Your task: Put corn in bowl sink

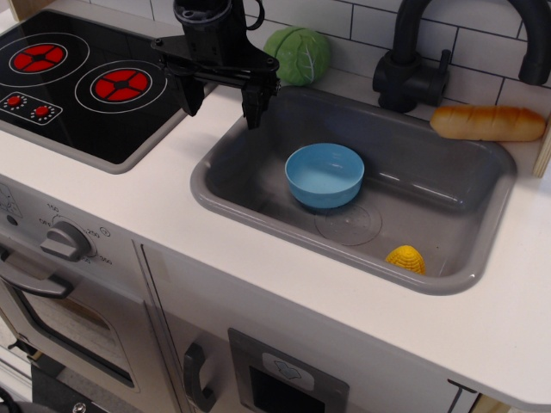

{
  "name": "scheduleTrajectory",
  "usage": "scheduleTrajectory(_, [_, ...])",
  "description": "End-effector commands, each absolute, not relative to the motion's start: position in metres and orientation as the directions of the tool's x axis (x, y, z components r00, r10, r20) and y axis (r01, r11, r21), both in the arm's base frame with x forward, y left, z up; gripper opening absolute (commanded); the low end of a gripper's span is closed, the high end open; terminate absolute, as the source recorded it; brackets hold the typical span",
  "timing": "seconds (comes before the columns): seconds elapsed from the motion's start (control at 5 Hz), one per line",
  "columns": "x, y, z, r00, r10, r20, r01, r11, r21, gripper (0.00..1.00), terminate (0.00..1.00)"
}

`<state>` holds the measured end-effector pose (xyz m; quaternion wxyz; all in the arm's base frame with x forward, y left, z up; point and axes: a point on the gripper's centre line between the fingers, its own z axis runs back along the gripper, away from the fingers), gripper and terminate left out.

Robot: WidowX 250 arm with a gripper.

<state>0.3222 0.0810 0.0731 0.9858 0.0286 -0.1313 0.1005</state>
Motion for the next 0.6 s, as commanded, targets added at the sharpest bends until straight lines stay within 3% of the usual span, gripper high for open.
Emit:
scheduleTrajectory(0.0, [0.322, 0.081, 0.073, 0.945, 0.191, 0.265, -0.206, 0.978, 0.03, 1.0, 0.0])
scheduleTrajectory(0.2, [0.32, 0.04, 0.076, 0.919, 0.243, 0.31, -0.264, 0.964, 0.029, 1.0, 0.0])
scheduleTrajectory(0.4, [0.326, 0.0, 0.08, 0.912, 0.276, 0.304, -0.292, 0.957, 0.007, 1.0, 0.0])
